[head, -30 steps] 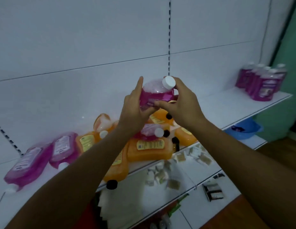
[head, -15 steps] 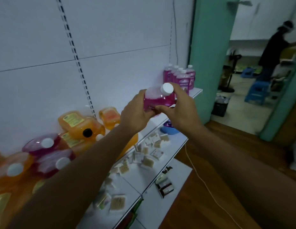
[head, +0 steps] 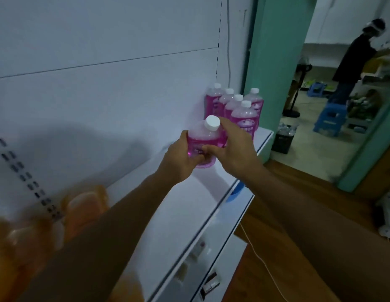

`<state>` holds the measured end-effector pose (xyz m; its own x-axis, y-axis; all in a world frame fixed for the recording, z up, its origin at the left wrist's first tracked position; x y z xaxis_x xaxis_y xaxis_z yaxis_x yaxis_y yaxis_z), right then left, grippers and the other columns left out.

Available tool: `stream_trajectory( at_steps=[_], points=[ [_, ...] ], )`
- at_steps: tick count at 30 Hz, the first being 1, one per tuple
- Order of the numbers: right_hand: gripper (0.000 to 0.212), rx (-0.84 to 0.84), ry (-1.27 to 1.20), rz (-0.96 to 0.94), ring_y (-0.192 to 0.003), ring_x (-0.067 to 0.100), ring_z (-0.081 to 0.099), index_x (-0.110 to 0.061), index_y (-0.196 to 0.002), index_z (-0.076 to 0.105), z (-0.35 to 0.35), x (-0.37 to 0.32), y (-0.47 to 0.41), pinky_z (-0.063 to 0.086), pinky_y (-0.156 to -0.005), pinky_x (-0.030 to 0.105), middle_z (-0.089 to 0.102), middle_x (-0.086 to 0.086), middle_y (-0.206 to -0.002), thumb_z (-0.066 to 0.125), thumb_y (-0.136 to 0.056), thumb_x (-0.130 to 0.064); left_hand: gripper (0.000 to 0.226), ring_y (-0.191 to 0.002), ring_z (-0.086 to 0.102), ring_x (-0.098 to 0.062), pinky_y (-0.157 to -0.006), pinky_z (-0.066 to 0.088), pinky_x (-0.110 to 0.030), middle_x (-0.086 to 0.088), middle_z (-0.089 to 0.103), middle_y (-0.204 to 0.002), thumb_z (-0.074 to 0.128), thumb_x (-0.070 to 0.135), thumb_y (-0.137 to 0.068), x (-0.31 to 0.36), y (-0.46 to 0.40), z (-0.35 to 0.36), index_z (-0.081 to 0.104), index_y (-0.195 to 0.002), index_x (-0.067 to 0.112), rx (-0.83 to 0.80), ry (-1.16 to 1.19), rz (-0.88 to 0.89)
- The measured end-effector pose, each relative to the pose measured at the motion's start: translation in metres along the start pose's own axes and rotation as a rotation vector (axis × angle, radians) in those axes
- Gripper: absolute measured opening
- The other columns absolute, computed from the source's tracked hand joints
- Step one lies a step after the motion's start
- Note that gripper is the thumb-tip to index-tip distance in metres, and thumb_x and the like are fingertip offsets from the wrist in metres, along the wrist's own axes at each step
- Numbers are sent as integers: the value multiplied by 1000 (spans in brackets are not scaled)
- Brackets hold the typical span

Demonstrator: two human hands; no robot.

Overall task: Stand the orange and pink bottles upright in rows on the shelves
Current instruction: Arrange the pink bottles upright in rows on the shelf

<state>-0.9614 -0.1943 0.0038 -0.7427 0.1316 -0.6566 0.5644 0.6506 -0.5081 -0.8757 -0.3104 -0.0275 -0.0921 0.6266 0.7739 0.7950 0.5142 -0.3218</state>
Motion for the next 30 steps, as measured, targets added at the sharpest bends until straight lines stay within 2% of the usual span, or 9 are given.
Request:
stream_trajectory(
  at_steps=[3, 8, 12, 14, 19, 24, 26, 28, 30],
  points=[
    [62, 8, 3, -8, -112, 19, 56, -20, -132, 51, 17, 24, -47, 47, -99, 32, 61, 4, -123, 79, -77, -21, 50, -87, 62, -2, -73, 49, -6, 6, 59, -105, 71, 11, -85, -25, -49, 5, 42, -125, 15, 55, 83, -19],
    [55, 33, -27, 18, -118, 19, 53, -16, -133, 52, 44, 58, -107, 40, -104, 27, 59, 4, -128, 71, -82, -10, 58, -100, 62, -22, -86, 57, -35, -7, 59, -116, 72, 22, -83, -58, -114, 19, 40, -129, 8, 121, 116, -100],
    [55, 64, -49, 37, -121, 20, 51, -15, -135, 51, 67, 82, -139, 33, -105, 22, 57, 5, -130, 69, -83, -7, 54, -95, 53, -12, -82, 42, -22, -1, 56, -108, 64, 14, -88, -84, -147, 26, 39, -135, 4, 188, -17, -157],
    [55, 60, -63, 53, -122, 19, 50, -14, -136, 50, 74, 89, -144, 30, -104, 20, 55, 5, -132, 69, -85, -7, 53, -94, 52, -11, -82, 41, -21, 0, 54, -107, 64, 10, -89, -92, -154, 29, 39, -135, 3, 185, -25, -177],
    [48, 101, -98, 36, -122, 23, 51, -10, -133, 52, 88, 115, -171, 29, -104, 18, 55, 8, -133, 65, -87, -7, 43, -107, 59, -25, -84, 42, -23, -7, 60, -113, 61, 15, -91, -111, -180, 40, 46, -130, 3, 188, -27, -238],
    [48, 106, -130, 41, -122, 23, 52, -11, -135, 51, 97, 132, -187, 35, -107, 24, 55, 9, -134, 65, -89, -13, 40, -109, 59, -26, -83, 41, -19, -12, 61, -118, 59, 18, -94, -120, -195, 44, 47, -130, 3, 171, -63, -246],
    [48, 109, -142, 46, -122, 23, 52, -12, -135, 51, 99, 136, -191, 37, -109, 29, 55, 9, -134, 65, -89, -13, 41, -104, 61, -30, -84, 46, -24, -14, 62, -115, 58, 26, -93, -120, -197, 46, 49, -126, 3, 173, -64, -237],
    [49, 111, -154, 60, -123, 24, 51, -12, -136, 50, 101, 138, -194, 36, -110, 29, 55, 9, -136, 64, -89, -13, 47, -99, 63, -33, -84, 52, -39, -15, 65, -112, 54, 36, -89, -125, -198, 47, 51, -125, 4, 187, -66, -207],
    [50, 116, -166, 59, -125, 24, 51, -13, -138, 48, 104, 140, -193, 36, -111, 33, 54, 8, -138, 63, -90, -11, 42, -96, 64, -34, -79, 51, -36, -16, 66, -109, 55, 31, -91, -129, -200, 49, 53, -122, 4, 172, -92, -197]
  ],
)
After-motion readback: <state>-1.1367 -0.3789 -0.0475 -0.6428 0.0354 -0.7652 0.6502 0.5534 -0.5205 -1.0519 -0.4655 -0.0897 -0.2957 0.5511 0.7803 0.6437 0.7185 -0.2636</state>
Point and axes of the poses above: each hand's wrist, its own y-axis away from the middle knuckle, its own z-axis out of the palm, x = y × z, the point moved 4 cm from there along -y, towards the middle knuckle
